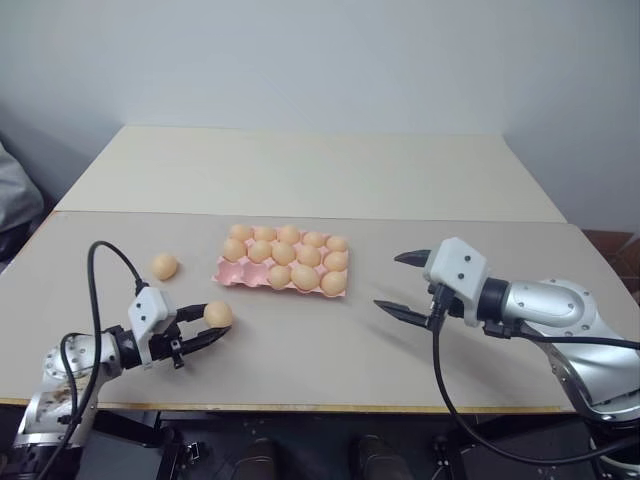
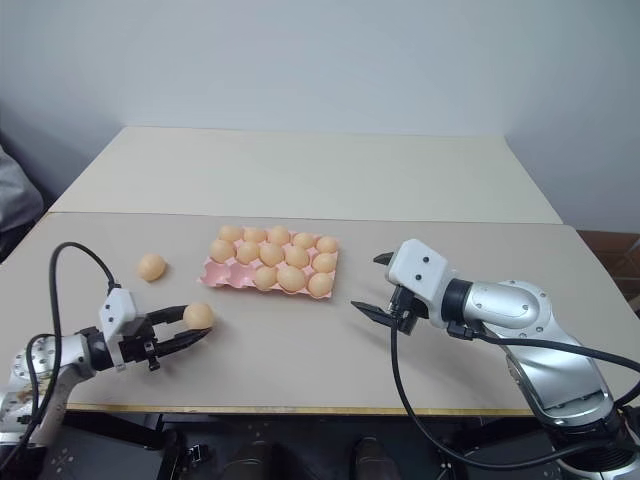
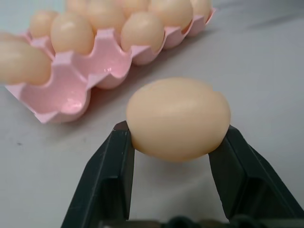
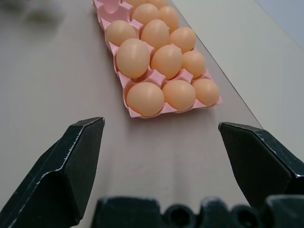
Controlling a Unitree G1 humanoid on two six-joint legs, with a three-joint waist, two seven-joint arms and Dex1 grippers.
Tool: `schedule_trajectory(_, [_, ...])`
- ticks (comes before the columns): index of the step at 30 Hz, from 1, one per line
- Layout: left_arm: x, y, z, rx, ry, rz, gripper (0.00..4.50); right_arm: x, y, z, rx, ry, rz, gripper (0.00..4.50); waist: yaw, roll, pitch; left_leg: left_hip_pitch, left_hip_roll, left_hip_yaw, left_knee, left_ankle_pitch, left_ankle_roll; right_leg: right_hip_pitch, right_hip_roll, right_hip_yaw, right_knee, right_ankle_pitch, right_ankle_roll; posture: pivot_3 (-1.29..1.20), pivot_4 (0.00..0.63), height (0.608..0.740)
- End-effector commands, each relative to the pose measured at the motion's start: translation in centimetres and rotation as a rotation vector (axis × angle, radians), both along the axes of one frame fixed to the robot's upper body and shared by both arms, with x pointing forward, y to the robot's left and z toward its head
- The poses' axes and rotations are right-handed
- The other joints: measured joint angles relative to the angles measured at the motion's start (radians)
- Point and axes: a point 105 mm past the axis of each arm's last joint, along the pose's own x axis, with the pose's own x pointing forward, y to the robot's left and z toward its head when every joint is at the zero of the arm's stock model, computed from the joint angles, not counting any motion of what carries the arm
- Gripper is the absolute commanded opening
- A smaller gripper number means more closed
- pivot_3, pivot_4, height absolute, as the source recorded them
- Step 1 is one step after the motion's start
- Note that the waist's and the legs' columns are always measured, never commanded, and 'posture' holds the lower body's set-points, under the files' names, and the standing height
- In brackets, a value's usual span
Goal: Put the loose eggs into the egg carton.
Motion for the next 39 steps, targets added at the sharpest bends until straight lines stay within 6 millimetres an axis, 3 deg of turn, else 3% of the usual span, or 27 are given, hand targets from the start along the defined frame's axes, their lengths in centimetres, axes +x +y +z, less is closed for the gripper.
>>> schedule_trajectory(1, [1.1, -0.7, 3.2, -0.054, -0.111, -0.01, 2.03, 0.0, 0.3, 1.1, 0.005, -0.064, -0.002, 4.5, 0.005, 0.0, 0.0, 0.0, 0.0, 0.0, 0.0, 0.0, 0.0, 0.0, 0.0, 0.0, 0.0, 0.0, 0.0, 0.0, 0.15, 0.74])
schedule_trajectory(11, [6.3, -2.9, 3.3, -0.02, -0.195, 0.009, 2.03, -0.1, 0.5, 1.4, 0.029, -0.088, -0.04, 4.5, 0.014, 0.0, 0.0, 0.0, -0.001, 0.0, 0.001, 0.0, 0.0, 0.003, 0.001, 0.0, 0.0, 0.003, 0.005, 0.0, 0.15, 0.74])
schedule_trajectory(19, [8.2, -3.5, 3.9, -0.001, -0.241, -0.025, 2.03, -0.4, 0.1, 1.2, 0.03, -0.09, -0.084, 4.5, 0.011, -0.001, 0.0, 0.0, -0.001, -0.001, 0.001, 0.0, 0.0, 0.003, 0.001, 0.0, 0.0, 0.003, 0.005, 0.0, 0.15, 0.74])
schedule_trajectory(27, [7.6, -3.4, 3.6, -0.002, -0.24, -0.067, 4.38, -0.7, 0.1, 0.9, 0.034, -0.073, -0.078, 4.5, 0.013, -0.001, 0.0, 0.0, -0.001, -0.001, 0.001, 0.0, 0.0, 0.003, 0.001, 0.001, 0.0, 0.003, 0.005, 0.0, 0.15, 0.74])
schedule_trajectory(35, [7.7, -2.8, 3.8, 0.005, -0.277, -0.008, 4.47, -0.3, 0.1, 1.0, 0.033, -0.078, -0.079, 4.5, 0.011, -0.001, 0.0, 0.001, -0.001, -0.001, 0.001, 0.0, 0.0, 0.004, 0.001, 0.001, 0.0, 0.003, 0.005, 0.0, 0.15, 0.74])
schedule_trajectory(39, [6.7, -0.9, 5.2, -0.022, -0.304, 0.055, 4.47, -0.4, 0.3, 1.4, 0.025, -0.082, -0.049, 4.5, 0.006, -0.001, 0.0, 0.0, -0.001, -0.001, 0.001, 0.0, 0.0, 0.003, 0.001, 0.001, 0.0, 0.003, 0.005, 0.0, 0.15, 0.74])
